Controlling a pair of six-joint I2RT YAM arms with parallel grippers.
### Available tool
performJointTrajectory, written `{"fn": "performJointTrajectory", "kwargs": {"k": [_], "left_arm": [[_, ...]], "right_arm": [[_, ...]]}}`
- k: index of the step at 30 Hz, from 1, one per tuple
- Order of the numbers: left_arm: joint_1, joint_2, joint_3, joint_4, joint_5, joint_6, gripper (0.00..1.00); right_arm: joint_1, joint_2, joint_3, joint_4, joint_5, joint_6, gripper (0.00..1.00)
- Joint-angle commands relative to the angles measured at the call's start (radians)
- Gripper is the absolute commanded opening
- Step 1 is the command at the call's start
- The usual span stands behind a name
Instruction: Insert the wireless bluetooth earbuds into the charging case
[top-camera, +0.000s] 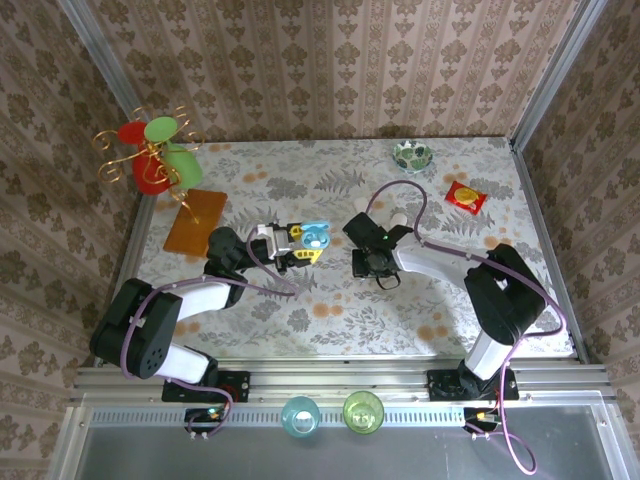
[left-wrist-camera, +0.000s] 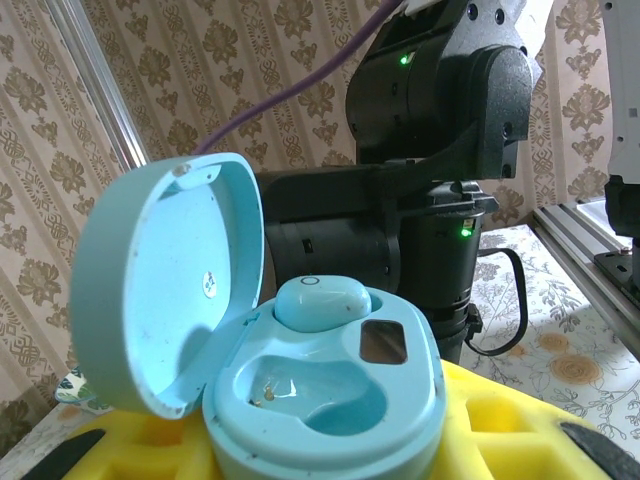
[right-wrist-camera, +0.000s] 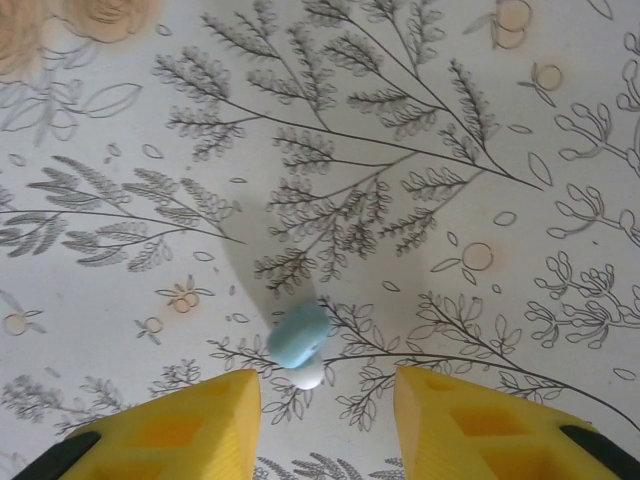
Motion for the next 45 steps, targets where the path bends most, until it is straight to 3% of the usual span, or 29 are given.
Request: {"fn": "performJointTrajectory", "kwargs": {"k": [1, 20, 28, 36, 45], "left_arm": [[0.009, -0.021, -0.001, 0.026, 0.015, 0.011, 0.27], [0.01, -0.023, 0.001, 0.025, 0.017, 0.008, 0.27], [0.011, -0.018, 0.015, 0.026, 0.024, 0.004, 0.27], [0.009, -0.014, 0.016, 0.026, 0.027, 0.002, 0.27], [0.009, -0.017, 0.012, 0.027, 0.024, 0.004, 0.28]], "right_arm": [[0.004, 0.029, -0.002, -0.012, 0.032, 0.058, 0.42], [0.005, 0.13, 0.071, 0.006, -0.026, -0.007, 0.3], [0.001, 0.117, 0.063, -0.057, -0.058, -0.064, 0.39], [-0.001, 0.09, 0.038, -0.067, -0.151, -0.058, 0.39], [0.009, 0.024, -0.008, -0.062, -0.292, -0.006, 0.47]]}}
